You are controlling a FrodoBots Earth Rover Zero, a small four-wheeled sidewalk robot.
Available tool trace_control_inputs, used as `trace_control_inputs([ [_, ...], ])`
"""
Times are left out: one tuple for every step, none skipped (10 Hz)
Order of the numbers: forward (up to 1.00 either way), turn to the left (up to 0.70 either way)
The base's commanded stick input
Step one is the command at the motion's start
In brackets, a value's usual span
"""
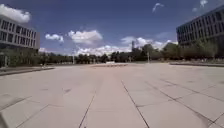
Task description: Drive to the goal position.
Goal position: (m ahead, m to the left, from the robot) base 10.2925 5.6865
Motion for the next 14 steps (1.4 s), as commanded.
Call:
trace_control_inputs([
  [0.70, 0.00],
  [0.70, 0.00],
  [0.70, 0.00],
  [0.70, 0.00],
  [0.70, 0.00],
  [0.70, 0.00],
  [0.70, 0.00],
  [0.70, 0.00],
  [0.70, 0.00],
  [0.70, 0.00],
  [0.70, 0.00],
  [0.70, 0.00],
  [0.70, 0.00],
  [0.70, 0.00],
])
